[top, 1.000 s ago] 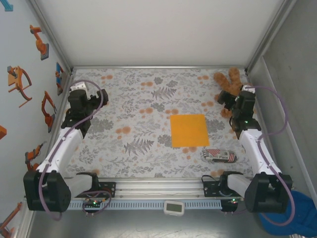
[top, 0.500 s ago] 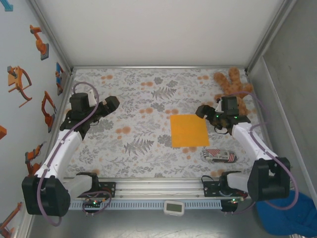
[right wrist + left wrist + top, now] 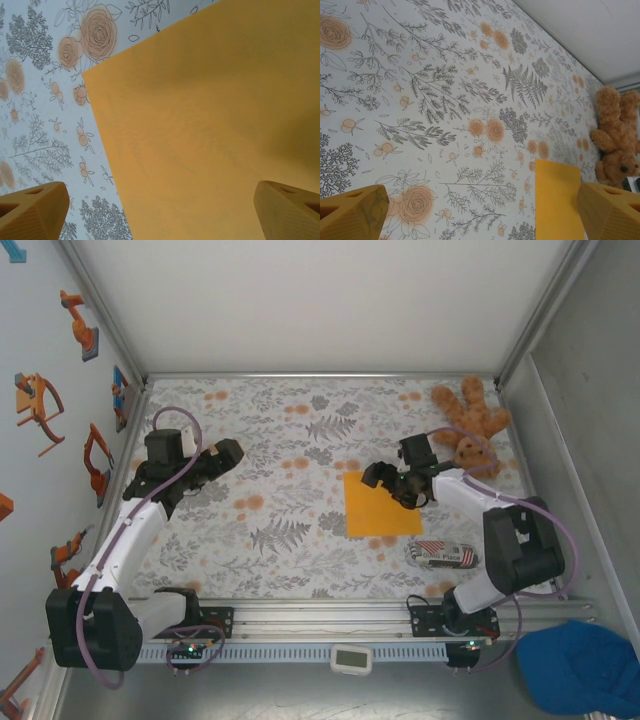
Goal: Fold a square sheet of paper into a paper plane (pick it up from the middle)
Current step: Move the square sheet of paper to the center of the table, then first fold in half a square sheet of paper at the center of the table.
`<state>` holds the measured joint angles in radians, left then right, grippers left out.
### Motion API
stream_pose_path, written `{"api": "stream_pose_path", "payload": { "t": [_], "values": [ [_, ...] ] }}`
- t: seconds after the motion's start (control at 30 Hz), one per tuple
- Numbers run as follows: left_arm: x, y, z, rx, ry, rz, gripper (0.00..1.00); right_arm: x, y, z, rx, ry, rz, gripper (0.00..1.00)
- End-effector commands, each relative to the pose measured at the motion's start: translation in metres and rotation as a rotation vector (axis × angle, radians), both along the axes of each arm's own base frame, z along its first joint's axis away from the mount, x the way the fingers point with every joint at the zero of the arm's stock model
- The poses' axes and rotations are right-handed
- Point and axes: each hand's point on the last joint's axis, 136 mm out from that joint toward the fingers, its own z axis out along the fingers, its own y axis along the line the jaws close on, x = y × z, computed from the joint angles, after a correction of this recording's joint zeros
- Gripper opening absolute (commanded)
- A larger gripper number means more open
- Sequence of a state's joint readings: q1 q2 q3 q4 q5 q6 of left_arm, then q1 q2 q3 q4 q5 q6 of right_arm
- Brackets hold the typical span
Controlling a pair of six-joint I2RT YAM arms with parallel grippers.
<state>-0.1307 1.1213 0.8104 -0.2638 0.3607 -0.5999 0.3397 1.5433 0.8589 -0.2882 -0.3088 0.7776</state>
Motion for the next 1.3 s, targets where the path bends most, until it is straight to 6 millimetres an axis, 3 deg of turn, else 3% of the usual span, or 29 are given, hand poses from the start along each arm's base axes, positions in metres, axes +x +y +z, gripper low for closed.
{"api": "stream_pose_path", "payload": {
  "t": [0.0, 0.27, 0.43, 0.77, 0.87, 0.97, 1.03, 1.1, 1.27],
  "values": [
    [-0.004, -0.004, -0.006, -0.015, 0.038, -0.011, 0.96, 0.006, 0.006, -0.003, -0.016, -0.003, -0.036, 0.95],
    [-0.003, -0.007, -0.015, -0.024, 0.073, -0.015, 0.96, -0.012, 0.03, -0.025, -0.075, 0.042, -0.041, 0.96],
    [-0.001, -0.008, -0.018, -0.028, 0.091, -0.014, 0.96, -0.024, 0.056, -0.034, -0.106, 0.048, -0.069, 0.95],
    [-0.002, -0.007, -0.028, -0.025, 0.131, -0.002, 0.96, -0.051, 0.178, -0.044, 0.024, 0.059, 0.064, 0.92],
    [-0.004, -0.007, -0.031, -0.024, 0.153, 0.005, 0.96, -0.043, 0.199, -0.017, 0.142, -0.005, 0.092, 0.88],
    [-0.007, -0.01, -0.037, -0.041, 0.192, 0.021, 0.96, -0.028, 0.189, 0.028, 0.142, -0.129, 0.095, 0.87],
    [-0.012, -0.016, -0.044, -0.062, 0.232, 0.031, 0.96, -0.024, 0.172, 0.045, 0.099, -0.186, 0.095, 0.85],
    [-0.018, -0.026, -0.054, -0.07, 0.276, 0.036, 0.97, -0.021, 0.151, 0.044, 0.027, -0.188, 0.112, 0.82],
    [-0.032, -0.066, -0.078, -0.028, 0.355, -0.009, 0.98, -0.021, 0.107, 0.015, -0.126, -0.084, 0.207, 0.67]
  ]
}}
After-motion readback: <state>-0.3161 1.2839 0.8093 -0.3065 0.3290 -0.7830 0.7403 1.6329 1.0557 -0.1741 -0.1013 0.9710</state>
